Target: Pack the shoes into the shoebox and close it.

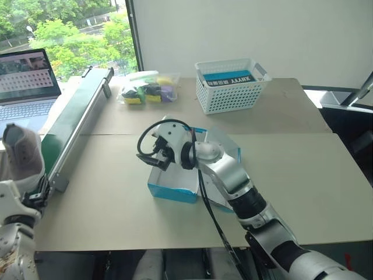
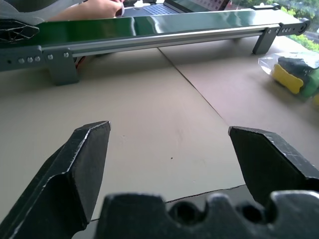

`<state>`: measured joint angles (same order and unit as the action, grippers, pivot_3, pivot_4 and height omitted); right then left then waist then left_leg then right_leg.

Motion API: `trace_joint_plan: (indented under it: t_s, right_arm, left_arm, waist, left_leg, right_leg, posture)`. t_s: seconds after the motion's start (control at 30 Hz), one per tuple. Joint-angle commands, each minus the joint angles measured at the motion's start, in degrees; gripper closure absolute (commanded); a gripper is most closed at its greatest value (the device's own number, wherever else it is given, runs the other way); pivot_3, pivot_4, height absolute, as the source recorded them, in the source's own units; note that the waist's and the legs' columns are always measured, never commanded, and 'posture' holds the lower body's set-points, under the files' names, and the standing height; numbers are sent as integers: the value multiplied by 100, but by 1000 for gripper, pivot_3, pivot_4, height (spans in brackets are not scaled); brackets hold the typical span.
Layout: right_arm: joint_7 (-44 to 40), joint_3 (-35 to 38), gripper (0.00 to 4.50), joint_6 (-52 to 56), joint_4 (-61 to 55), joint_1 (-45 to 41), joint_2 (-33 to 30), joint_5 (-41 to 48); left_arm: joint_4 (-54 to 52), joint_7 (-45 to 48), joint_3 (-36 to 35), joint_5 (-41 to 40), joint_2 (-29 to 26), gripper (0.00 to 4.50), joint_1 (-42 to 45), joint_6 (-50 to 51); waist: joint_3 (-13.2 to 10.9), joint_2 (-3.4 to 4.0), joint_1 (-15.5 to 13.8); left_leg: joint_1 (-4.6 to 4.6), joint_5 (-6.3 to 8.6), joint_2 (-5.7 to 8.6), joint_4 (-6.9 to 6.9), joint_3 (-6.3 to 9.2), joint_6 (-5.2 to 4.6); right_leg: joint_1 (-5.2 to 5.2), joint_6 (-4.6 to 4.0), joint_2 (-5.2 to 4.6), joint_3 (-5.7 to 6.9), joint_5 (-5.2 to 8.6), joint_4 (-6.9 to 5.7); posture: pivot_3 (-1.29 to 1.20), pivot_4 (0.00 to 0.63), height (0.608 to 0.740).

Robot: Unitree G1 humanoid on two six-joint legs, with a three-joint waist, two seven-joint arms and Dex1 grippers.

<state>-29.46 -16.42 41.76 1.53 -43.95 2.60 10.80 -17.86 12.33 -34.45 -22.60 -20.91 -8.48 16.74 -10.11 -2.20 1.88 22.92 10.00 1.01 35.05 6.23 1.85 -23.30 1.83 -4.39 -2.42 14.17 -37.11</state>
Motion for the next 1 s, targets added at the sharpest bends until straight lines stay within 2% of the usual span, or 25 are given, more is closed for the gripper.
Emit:
trace_joint_plan:
  t_s: [0.03,0.13,0.27,0.4,0.5,0.7,0.73,0.77,0.87,0.9,0.97,1.0]
  right_arm:
    - [201,1071,0,1076,123,-261,476,1003]
    - [440,2333,0,2537,490,-497,1055,2438]
    - [892,3010,0,3188,855,-678,1214,3229]
    - [1391,3560,0,3063,1316,-942,1207,3760]
    - [1738,3891,0,2699,1585,-1136,1194,4119]
    - [1985,3787,0,2368,1535,-1137,1096,4511]
    - [2016,3740,522,2334,1487,-1111,1085,4557]
    - [2039,3696,690,2304,1443,-1081,1077,4597]
    - [2112,3599,1696,2239,1391,-1031,1049,4716]
    - [2135,3555,2185,2235,1359,-1010,1036,4758]
    - [2169,3461,2754,2269,1312,-982,1000,4811]
    - [2189,3416,3399,2287,1301,-974,980,4823]
  left_arm:
    - [-814,-80,1039,44,279,1556,266,247]
    - [-1262,-67,2317,149,637,1556,567,554]
    - [-1534,22,3107,263,750,1556,659,757]
    - [-1674,113,3516,202,773,1556,704,903]
    - [-1681,171,3626,185,744,1556,692,975]
    - [-1615,166,3524,185,718,1556,746,978]
    - [-1597,159,3482,172,716,1571,772,981]
    - [-1578,155,3449,173,711,1571,794,978]
    - [-1528,147,3406,225,688,1571,841,981]
    - [-1511,142,3418,272,666,1571,851,984]
    - [-1488,111,3457,392,618,1571,864,984]
    - [-1483,102,3485,460,590,1571,869,970]
  waist:
    - [0,0,-4]
    - [1,-2,-46]
    - [-3,5,75]
    - [-7,16,203]
    - [-9,19,190]
    - [-11,22,176]
    - [-11,22,177]
    - [-11,22,179]
    - [-11,22,178]
    - [-11,23,179]
    - [-12,23,185]
    - [-12,24,185]
  left_leg:
    - [-1,0,1,3,0,0]
    - [-1,0,4,7,2,0]
    - [16,0,2,4,-2,-2]
    - [23,-1,-7,-4,-9,-4]
    - [29,-2,-3,9,-9,-5]
    - [40,-1,0,16,-8,-6]
    - [41,-1,0,16,-8,-6]
    - [41,-1,0,16,-8,-6]
    - [39,-1,-1,16,-8,-6]
    - [39,-1,-1,16,-8,-6]
    - [39,-1,0,16,-8,-6]
    - [40,-1,0,16,-8,-6]
  right_leg:
    - [3,1,1,0,-1,0]
    - [12,5,1,1,-4,2]
    - [-10,5,8,-5,-4,-1]
    - [-36,-4,19,-14,-3,-23]
    - [-34,-2,17,-14,-1,-26]
    - [-31,6,15,-12,-2,-12]
    - [-32,6,15,-12,-2,-12]
    - [-32,6,15,-12,-2,-13]
    - [-31,6,16,-12,-3,-14]
    - [-31,6,16,-12,-3,-14]
    - [-31,6,16,-12,-2,-13]
    - [-32,6,16,-12,-2,-13]
  posture:
    - [0,150,729]
    - [0,150,729]
    - [0,150,729]
    - [0,150,729]
    - [0,150,729]
    - [0,150,729]
    - [0,150,729]
    - [0,150,729]
    - [0,150,729]
    - [0,150,729]
    - [0,150,729]
    - [0,150,729]
